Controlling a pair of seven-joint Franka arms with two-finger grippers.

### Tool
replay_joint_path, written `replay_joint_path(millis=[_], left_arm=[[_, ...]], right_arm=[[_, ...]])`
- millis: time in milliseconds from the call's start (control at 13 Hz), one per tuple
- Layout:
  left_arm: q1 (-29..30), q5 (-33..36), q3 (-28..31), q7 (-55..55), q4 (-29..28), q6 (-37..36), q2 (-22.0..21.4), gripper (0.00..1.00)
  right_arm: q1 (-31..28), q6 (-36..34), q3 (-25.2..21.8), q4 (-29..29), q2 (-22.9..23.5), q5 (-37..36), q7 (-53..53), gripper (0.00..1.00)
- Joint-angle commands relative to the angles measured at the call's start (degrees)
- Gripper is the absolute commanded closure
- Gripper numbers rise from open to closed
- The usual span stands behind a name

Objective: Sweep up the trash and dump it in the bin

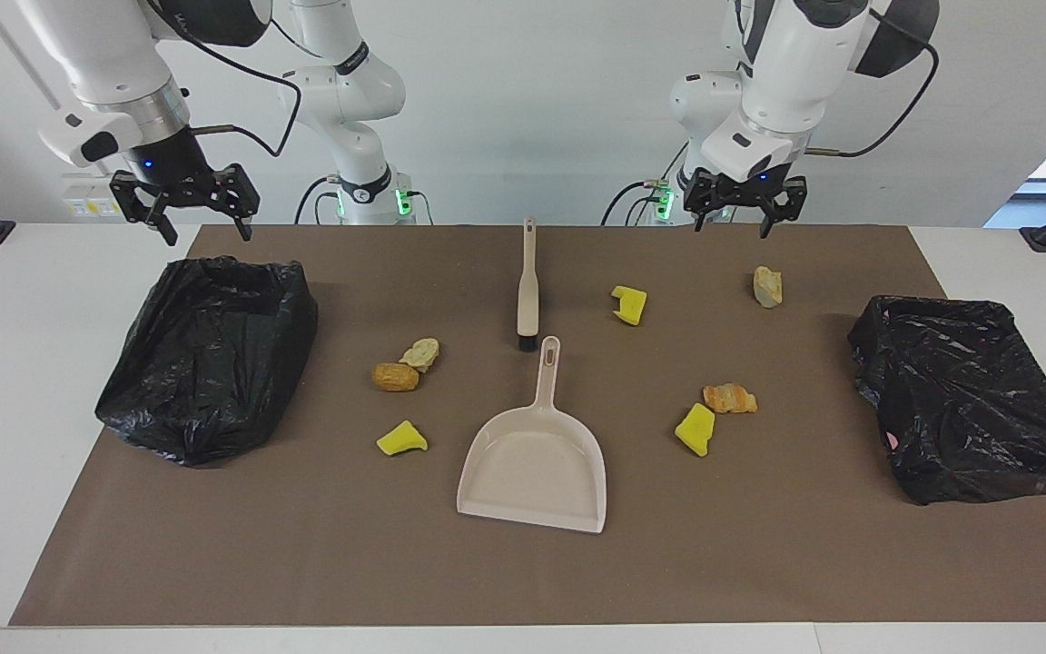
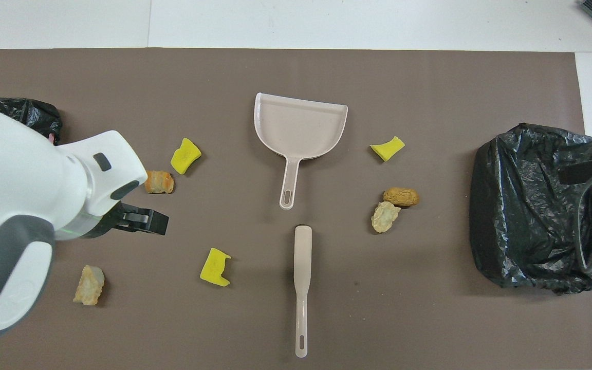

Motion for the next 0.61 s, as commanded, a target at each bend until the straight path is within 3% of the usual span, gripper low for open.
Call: replay_joint_path(millis=[0, 383, 537], left_arm=[[-0.4, -0.7, -3.1, -4.5, -5.4, 4.2, -2.6, 0.00], [-0.5, -1.4, -9.8, -12.3, -10.9, 9.3, -2.4, 0.00], [-0.5, -1.5, -11.7, -14.8, -13.2, 12.6, -2.5, 0.00]], right_arm=[[0.2, 1.5, 0.1, -1.4, -0.8, 0.7, 1.3, 0.00], [-4.1, 3.6, -0.5, -1.3, -0.4, 0.7, 1.1, 0.00], [-3.3, 3.0, -0.5, -1.5, -0.6, -0.1, 0.9, 0.00]])
